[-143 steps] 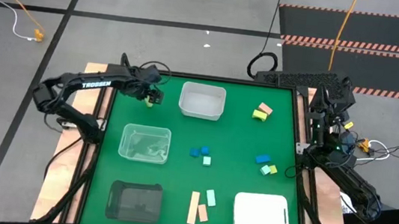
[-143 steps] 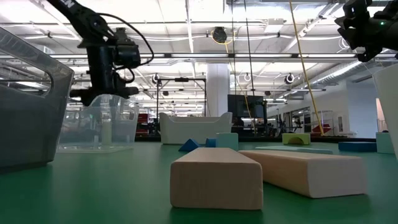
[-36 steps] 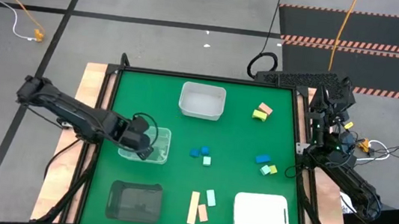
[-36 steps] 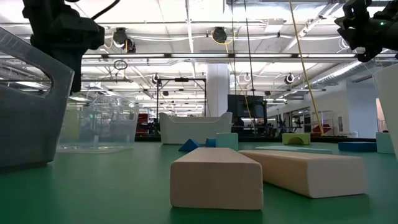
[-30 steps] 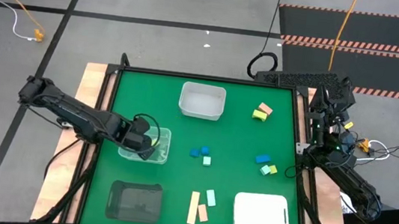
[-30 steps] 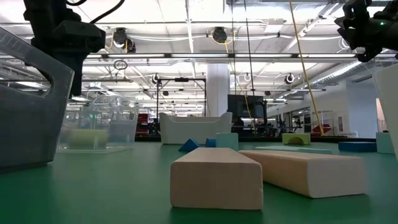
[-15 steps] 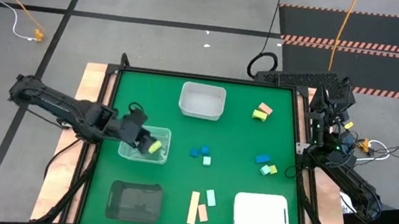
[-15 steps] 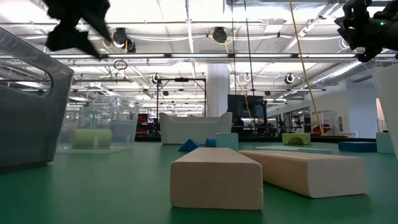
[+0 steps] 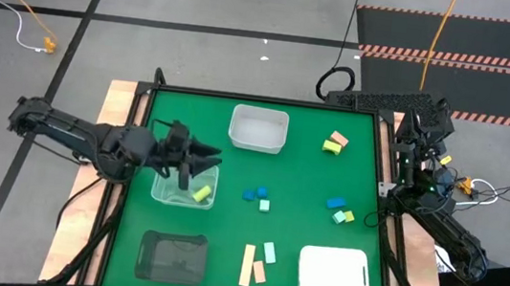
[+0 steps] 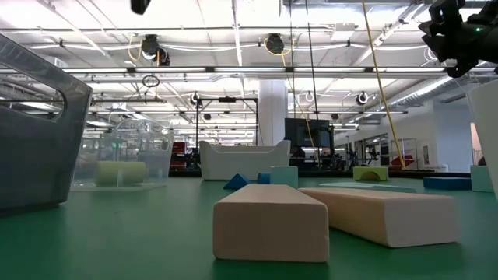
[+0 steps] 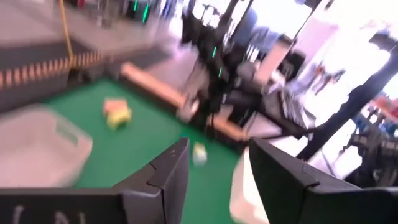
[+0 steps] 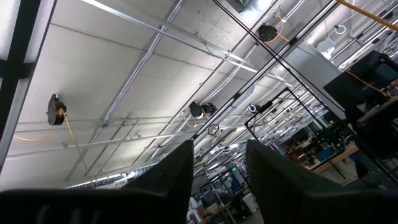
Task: Sort & place blocks by color
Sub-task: Put the top yellow bridge block into the transparent bin
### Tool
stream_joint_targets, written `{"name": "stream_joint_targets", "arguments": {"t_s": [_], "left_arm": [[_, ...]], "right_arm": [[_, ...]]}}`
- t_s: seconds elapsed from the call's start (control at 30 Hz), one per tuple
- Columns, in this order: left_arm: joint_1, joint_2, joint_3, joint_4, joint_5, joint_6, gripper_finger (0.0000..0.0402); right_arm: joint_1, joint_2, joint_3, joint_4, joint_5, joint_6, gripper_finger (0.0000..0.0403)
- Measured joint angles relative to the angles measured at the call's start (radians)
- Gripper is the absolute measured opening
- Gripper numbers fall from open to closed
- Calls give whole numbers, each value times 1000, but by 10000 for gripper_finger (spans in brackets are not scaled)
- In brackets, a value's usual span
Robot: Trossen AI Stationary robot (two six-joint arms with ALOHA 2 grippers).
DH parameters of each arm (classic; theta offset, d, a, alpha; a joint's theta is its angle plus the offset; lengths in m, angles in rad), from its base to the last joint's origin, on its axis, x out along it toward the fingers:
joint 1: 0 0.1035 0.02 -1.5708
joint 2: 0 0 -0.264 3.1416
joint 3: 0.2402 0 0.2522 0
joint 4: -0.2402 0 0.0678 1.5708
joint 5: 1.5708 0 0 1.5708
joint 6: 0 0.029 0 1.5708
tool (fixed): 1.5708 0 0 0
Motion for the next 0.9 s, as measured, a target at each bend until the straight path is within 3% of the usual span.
{"name": "stream_joint_targets", "arguments": {"t_s": [0.3, 0.6, 0.8, 0.9], "left_arm": [[50, -1, 0, 60, 1, 27, 153], [66, 0, 0, 29, 2, 12, 154], [86, 0, 0, 23, 2, 18, 154], [104, 0, 0, 23, 2, 36, 154]], "right_arm": [[0, 0, 0, 30, 0, 2, 139], [1, 2, 1, 56, -35, 285, 139], [1, 5, 76, -6, -229, 265, 139], [1, 6, 162, -96, -267, 227, 139]]}}
